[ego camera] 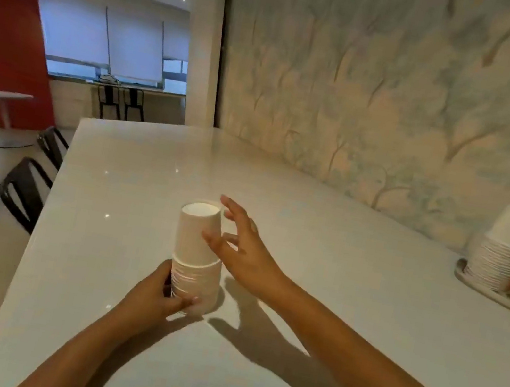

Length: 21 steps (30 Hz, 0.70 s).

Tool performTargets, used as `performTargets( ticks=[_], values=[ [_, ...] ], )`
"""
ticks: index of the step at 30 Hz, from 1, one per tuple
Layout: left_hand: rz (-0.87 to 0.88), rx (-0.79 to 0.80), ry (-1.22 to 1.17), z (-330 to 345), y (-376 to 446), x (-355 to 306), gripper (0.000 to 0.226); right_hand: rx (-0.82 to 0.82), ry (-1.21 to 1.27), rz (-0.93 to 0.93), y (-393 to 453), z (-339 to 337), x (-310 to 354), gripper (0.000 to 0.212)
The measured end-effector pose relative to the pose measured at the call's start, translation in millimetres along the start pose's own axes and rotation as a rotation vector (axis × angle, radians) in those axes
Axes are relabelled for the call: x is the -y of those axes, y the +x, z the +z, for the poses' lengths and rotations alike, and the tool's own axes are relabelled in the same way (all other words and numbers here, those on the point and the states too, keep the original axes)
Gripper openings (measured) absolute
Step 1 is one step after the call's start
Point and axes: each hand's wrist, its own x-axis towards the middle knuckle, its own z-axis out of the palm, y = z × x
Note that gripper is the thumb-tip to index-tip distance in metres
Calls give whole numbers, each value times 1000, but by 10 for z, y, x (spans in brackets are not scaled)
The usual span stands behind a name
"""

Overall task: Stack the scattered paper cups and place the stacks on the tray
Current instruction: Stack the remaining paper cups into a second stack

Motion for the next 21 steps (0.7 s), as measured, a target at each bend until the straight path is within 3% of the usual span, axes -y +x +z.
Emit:
performTargets(
  ticks=[3,5,8,11,15,18,21],
  values=[
    [-38,29,-329,211,-76,-110,51,54,361,276,-317,109,-209,56],
    [-64,67,-552,384,-129,-241,53,8,527,352,-501,172,-266,54],
    [-22,-22,-706,672,-195,-357,49,-120,509,316,-586,93,-275,50],
    [-67,37,-854,984,-263,-556,46,-223,446,310,-638,-110,-323,47],
    [-59,83,-785,1394,-241,-1040,39,-401,375,326,-781,-540,-461,46],
    [92,160,-587,1714,-174,-1397,36,-519,366,334,-937,-960,-603,47],
    [150,157,-551,2016,-125,-1670,29,-606,362,303,-1121,-1305,-749,53]
  ],
)
